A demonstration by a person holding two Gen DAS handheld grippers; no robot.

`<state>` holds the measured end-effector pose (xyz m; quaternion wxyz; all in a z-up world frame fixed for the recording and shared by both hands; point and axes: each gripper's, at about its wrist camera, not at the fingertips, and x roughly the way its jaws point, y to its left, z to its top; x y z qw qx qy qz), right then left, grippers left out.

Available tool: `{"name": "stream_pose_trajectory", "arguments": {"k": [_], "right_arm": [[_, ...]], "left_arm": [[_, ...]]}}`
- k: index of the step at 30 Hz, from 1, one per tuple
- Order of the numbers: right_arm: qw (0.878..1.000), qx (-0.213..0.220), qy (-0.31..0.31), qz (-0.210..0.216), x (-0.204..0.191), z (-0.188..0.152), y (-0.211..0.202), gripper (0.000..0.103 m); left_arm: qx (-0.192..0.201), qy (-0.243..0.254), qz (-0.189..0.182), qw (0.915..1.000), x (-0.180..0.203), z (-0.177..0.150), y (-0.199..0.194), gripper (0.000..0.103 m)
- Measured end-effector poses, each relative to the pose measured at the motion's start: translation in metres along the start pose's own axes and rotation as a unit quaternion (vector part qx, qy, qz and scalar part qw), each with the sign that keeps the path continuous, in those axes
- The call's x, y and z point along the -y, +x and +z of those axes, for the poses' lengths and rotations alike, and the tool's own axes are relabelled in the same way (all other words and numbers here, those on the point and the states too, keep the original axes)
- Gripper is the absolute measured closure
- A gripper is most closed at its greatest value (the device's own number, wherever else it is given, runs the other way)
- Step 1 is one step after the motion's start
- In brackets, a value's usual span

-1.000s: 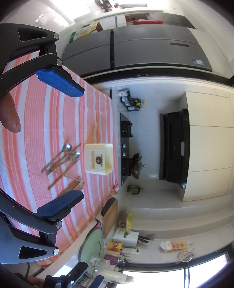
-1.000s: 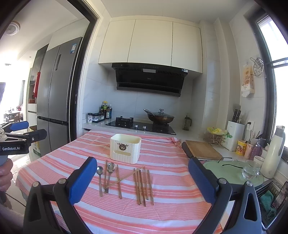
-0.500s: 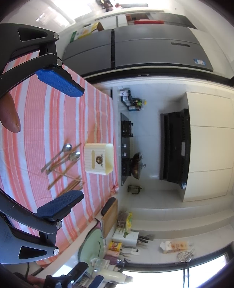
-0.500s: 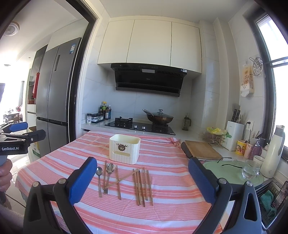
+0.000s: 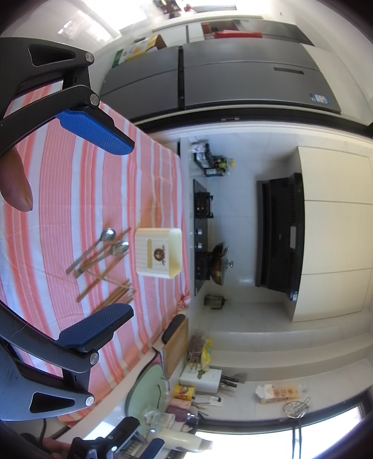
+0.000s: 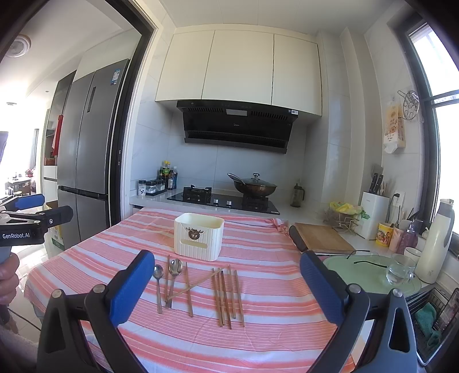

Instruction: Organize utensils

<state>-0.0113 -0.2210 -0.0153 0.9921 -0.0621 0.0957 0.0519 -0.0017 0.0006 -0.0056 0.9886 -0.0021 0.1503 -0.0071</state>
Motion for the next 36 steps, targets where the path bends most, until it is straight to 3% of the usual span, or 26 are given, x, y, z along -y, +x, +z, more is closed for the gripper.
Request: {"name": "stream_pose_trajectory", "arguments": {"k": [36], "right_arm": [[1.0, -0.004, 0.003, -0.001, 0.0007, -0.005, -0.0011, 0.0]], "left_arm": [[-0.013, -0.001, -0.006, 0.9999, -0.0018, -0.0007, 0.0032, 0.0]]}}
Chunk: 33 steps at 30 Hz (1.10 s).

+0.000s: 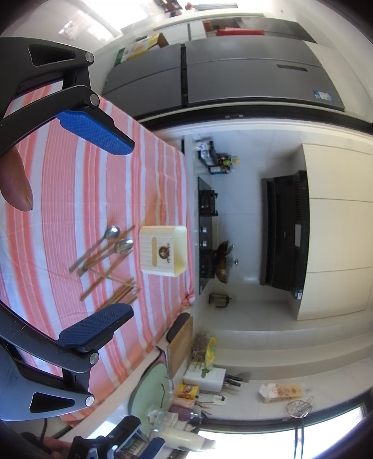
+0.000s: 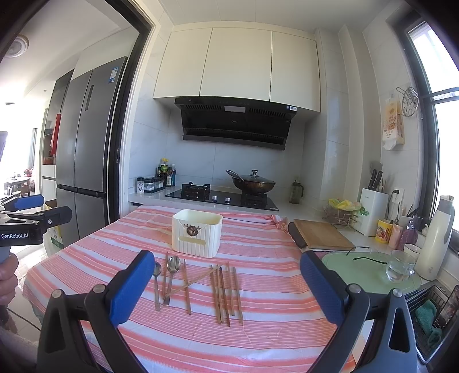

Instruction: Organize utensils

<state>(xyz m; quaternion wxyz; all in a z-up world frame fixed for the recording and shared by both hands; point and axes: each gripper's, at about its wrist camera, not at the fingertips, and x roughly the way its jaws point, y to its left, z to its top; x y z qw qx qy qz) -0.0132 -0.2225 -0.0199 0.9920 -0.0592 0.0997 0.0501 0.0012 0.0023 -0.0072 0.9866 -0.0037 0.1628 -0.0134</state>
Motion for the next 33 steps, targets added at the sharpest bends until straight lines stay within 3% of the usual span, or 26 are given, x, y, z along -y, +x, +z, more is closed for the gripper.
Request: {"name": "stream_pose_trajectory", "arguments": {"k": [26, 33], "right_arm": [[1.0, -0.008, 0.0, 0.0, 0.002, -0.003, 0.004, 0.0], [1.0, -0.014, 0.001, -0.002, 0.004, -0.006, 0.009, 0.0]], "left_arm": [[-0.013, -0.001, 0.0, 0.9999, -0.003, -0.001, 0.007, 0.0], [-0.034, -0.005, 0.0, 0.9994, -0.003, -0.001, 0.02, 0.0]]}}
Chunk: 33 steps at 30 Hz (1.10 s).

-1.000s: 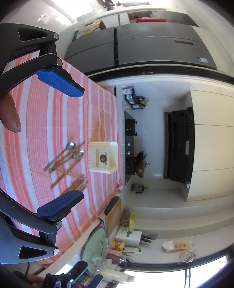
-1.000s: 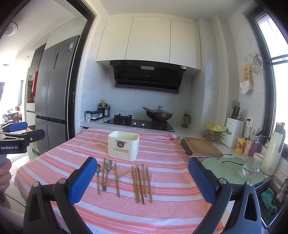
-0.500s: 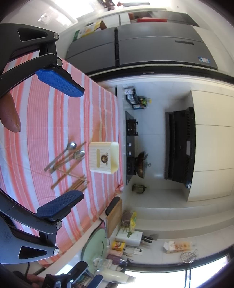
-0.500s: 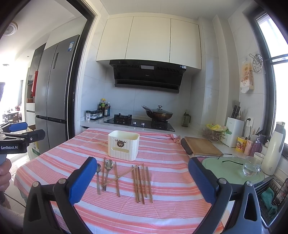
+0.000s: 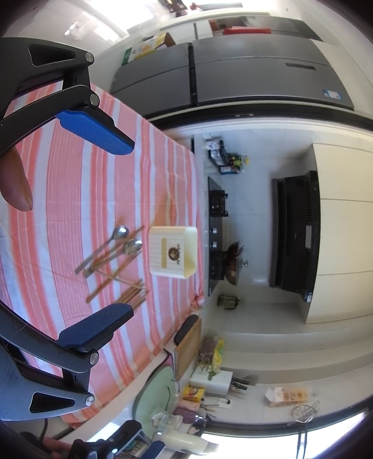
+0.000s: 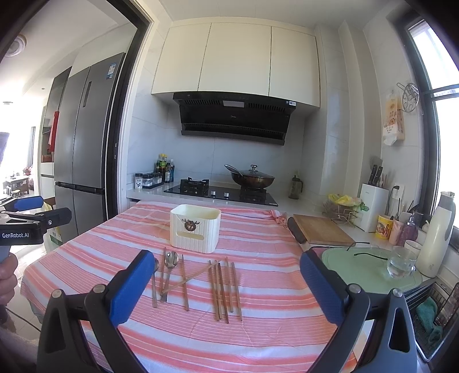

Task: Organize utensils
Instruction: 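Move the left tool over a steel spoon while the right tool moves over a wooden chopstick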

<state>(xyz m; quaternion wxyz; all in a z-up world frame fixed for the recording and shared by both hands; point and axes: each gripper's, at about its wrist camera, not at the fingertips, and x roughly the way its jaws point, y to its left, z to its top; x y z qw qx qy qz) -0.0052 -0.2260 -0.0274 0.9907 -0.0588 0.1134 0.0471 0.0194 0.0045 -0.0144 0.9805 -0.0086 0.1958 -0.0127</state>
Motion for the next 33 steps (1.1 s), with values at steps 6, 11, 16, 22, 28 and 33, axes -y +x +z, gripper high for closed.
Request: {"name": "stream_pose_trajectory", "arguments": {"k": [6, 11, 16, 22, 28, 33], "right_arm": [[1.0, -0.015, 0.004, 0.0, 0.003, -0.005, 0.01, 0.0], [1.0, -0.028, 0.005, 0.002, 0.005, -0.011, 0.022, 0.0], [0.999, -0.04, 0.006, -0.001, 0.008, -0.018, 0.033, 0.0], [0.998, -0.062, 0.011, -0.016, 0.023, -0.028, 0.05, 0.0], [0.996, -0.081, 0.018, -0.02, 0.035, -0.038, 0.062, 0.0], [0.995, -0.094, 0.027, -0.021, 0.044, -0.045, 0.071, 0.0]], "left_arm": [[-0.036, -0.016, -0.005, 0.9992, -0.005, -0.005, 0.022, 0.0], [-0.079, -0.021, -0.016, 0.9965, -0.001, -0.013, 0.058, 0.0], [-0.135, -0.035, -0.025, 0.99, 0.004, -0.025, 0.113, 0.0], [-0.184, -0.041, 0.018, 0.9819, 0.008, -0.042, 0.19, 0.0], [-0.249, -0.087, 0.05, 0.9632, 0.001, -0.062, 0.255, 0.0], [-0.269, -0.088, 0.088, 0.9551, 0.001, -0.071, 0.28, 0.0]]}}
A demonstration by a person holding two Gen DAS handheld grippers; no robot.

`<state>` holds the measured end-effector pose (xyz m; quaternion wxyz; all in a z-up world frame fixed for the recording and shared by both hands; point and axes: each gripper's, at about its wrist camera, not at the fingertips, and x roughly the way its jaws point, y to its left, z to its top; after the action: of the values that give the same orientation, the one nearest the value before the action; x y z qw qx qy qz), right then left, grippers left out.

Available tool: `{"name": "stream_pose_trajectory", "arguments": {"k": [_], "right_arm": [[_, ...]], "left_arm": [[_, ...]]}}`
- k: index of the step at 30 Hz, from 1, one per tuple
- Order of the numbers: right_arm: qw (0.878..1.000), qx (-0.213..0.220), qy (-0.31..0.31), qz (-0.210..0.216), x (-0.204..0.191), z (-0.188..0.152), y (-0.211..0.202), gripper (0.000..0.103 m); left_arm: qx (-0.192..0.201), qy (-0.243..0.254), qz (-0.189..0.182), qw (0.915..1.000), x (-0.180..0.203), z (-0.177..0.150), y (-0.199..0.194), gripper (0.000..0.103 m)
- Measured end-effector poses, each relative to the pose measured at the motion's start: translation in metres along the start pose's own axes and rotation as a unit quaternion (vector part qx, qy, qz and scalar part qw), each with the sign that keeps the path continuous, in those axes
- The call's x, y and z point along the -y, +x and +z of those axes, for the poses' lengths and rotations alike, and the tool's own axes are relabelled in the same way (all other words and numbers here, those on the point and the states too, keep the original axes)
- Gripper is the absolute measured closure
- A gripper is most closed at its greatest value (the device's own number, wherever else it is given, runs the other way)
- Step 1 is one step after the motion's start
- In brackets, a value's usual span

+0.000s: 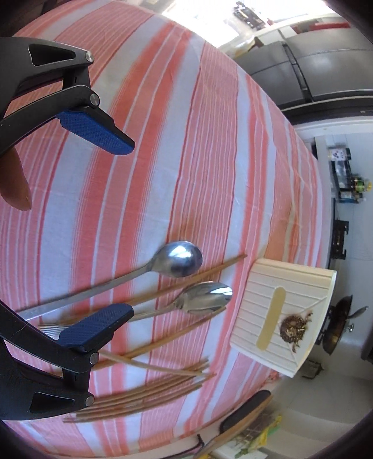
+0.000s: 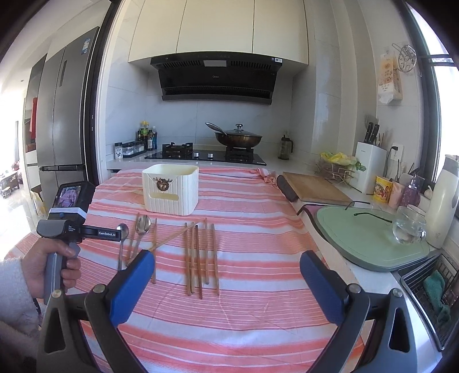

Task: Organize utensils
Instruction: 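Move the left tool over a steel spoon while the right tool moves over a wooden chopstick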

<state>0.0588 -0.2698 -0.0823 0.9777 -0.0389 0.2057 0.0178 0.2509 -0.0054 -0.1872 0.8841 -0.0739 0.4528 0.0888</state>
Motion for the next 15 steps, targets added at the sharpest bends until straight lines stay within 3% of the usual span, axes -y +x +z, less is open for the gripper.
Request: {"name": "stream_pose_trajectory", "arguments": {"k": [6, 13, 15], "right_arm": [[1.0, -0.005, 0.007, -0.003, 0.007, 0.0, 0.008, 0.0], [1.0, -0.01, 0.0, -0.015, 0.022, 0.009, 0.032, 0.0], [0.999, -0.04, -0.001, -0.021, 0.03, 0.01, 0.055, 0.0]], "left_arm": [[-0.013, 0.007, 0.036, 0.9992, 0.005, 0.001, 0.023, 0.0], [-0.011, 0.031, 0.032, 0.9989, 0.006, 0.001, 0.026, 0.0], [-0.009, 0.046, 0.029, 0.9985, 0.005, -0.001, 0.024, 0.0]]}}
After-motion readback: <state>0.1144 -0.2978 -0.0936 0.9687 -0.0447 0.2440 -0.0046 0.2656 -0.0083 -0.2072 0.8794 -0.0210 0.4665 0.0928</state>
